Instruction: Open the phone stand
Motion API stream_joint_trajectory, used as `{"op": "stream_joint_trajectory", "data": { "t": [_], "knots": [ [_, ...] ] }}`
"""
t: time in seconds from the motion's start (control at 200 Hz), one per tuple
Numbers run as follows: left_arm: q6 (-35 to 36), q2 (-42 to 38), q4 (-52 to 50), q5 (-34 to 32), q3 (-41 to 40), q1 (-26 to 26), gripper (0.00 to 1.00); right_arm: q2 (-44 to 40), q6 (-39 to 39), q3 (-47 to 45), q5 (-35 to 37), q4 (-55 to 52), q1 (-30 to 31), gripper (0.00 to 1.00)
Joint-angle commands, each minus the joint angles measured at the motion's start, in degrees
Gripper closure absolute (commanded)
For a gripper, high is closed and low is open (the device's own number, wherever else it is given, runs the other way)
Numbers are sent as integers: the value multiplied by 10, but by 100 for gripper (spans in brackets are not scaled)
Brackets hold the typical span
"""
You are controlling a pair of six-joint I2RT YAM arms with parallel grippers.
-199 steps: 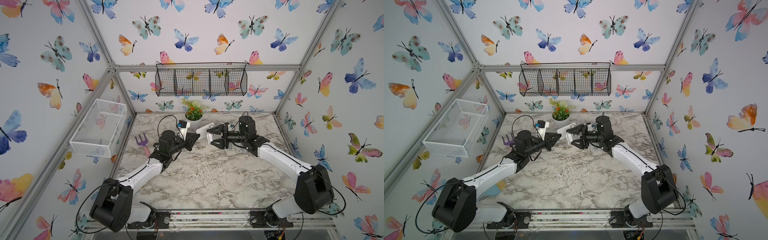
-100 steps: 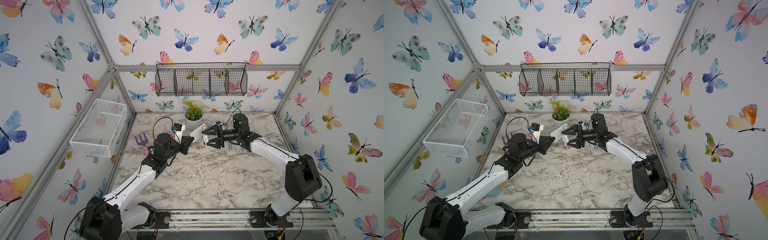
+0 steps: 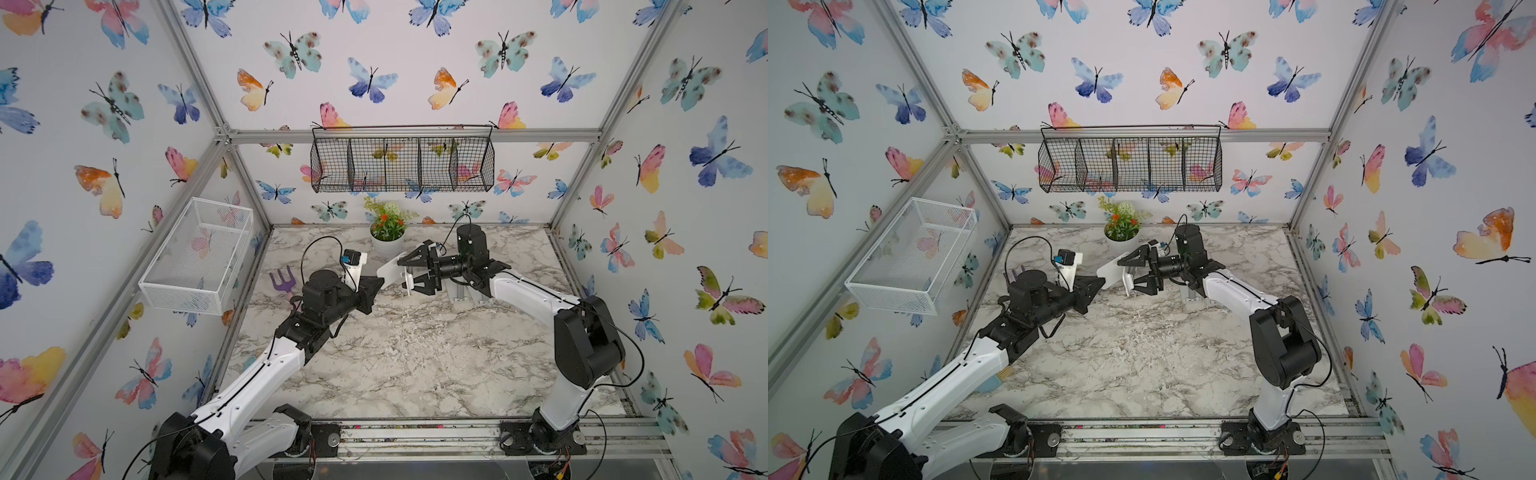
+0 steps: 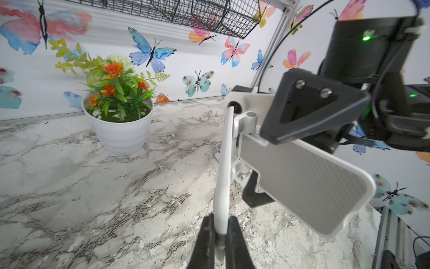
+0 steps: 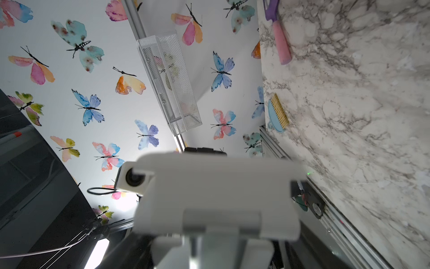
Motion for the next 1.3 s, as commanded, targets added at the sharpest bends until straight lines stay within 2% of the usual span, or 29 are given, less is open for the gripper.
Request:
{"op": "stream_joint_trajectory", "data": {
  "t": [0.0, 0.135, 0.335, 0.701, 0.916, 1.071, 1.141, 1.206, 1.296],
  "knots": [
    [8, -25, 34, 24, 15, -5, 100, 16, -11, 16, 19, 10, -2, 13],
    [7, -25, 34, 27, 15, -4, 100, 27, -6, 22, 20, 19, -2, 2],
    [20, -23, 14, 0, 20, -5, 100, 16, -33, 23, 32, -16, -6, 2],
    [69, -13, -30, -47, 13, -5, 100, 14, -268, 156, 129, -325, -13, 2],
    [98, -2, -59, -76, 18, -4, 100, 75, -460, 362, 289, -610, -9, 2],
    [119, 7, -73, -92, 24, -5, 100, 116, -531, 458, 394, -724, 9, 11],
    [125, 11, -78, -99, 27, -6, 100, 125, -545, 475, 428, -742, 21, 20],
    [126, 15, -79, -101, 29, -6, 100, 130, -550, 486, 450, -749, 35, 36],
    [127, 22, -79, -102, 33, -7, 100, 136, -554, 494, 471, -756, 52, 45]
  ]
}}
